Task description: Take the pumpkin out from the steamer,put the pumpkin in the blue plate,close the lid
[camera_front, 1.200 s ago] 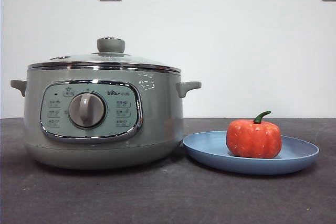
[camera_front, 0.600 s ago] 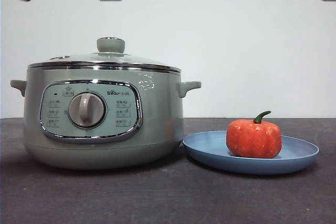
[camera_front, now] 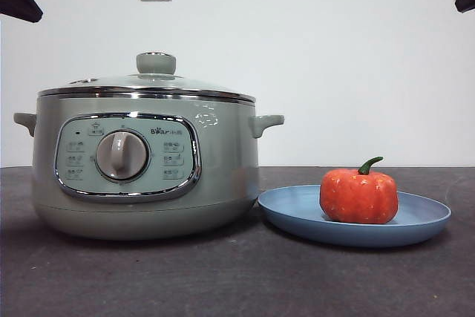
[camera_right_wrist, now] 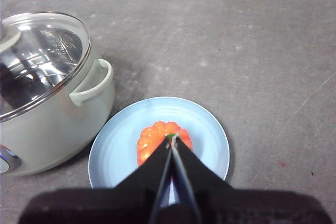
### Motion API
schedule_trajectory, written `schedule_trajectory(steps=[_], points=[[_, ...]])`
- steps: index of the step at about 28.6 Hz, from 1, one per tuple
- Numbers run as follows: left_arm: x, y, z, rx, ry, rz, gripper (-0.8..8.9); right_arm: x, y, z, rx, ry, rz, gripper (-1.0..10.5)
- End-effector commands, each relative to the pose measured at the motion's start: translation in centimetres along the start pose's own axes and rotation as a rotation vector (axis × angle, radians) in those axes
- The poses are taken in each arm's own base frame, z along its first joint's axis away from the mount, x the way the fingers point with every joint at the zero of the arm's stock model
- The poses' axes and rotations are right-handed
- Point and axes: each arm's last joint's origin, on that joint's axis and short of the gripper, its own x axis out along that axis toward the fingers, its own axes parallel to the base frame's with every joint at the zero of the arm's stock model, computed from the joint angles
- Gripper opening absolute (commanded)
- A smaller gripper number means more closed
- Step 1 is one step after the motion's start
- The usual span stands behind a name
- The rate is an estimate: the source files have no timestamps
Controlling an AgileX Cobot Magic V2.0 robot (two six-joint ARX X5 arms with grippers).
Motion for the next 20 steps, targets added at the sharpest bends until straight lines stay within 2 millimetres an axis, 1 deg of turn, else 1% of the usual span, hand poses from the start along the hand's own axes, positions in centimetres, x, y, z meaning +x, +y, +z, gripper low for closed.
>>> schedule_trajectory(steps=[1,5,6,10,14,17,20], points=[[0.0,-0.1,0.0,-0.004,-0.004,-0.008,-0.03,0.1,0.0,-0.1,0.012,-0.002,-0.002,-0.1],[-0.1,-0.1,-0.1,0.000,0.003,-0.009,-0.03,0.1,0.0,-0.1,0.012,-0.003,-0.001,-0.1],[-0.4,-0.1,-0.3,0.020,0.008,0.001,-0.03,0.1,0.0,-0.1,0.012,-0.003,-0.002,-0.1],[-3.2,0.5,-1.4,0.009,0.013,0.081,-0.03,0.1,0.0,-0.1,0.012,-0.002,-0.002,-0.1],[-5.1,1.3,-2.8,-0.028,-0.099,0.202,-0.03,0.1,0.0,-0.1,0.012,-0.002,-0.001,-0.1],[-5.3,2.0,-4.3,-0.051,-0.215,0.309,-0.03,0.1,0.0,-0.1,0.012,-0.002,-0.001,-0.1],[-4.5,2.7,-6.3,-0.062,-0.292,0.380,-0.03,0.1,0.0,-0.1,0.012,-0.002,-0.002,-0.1]])
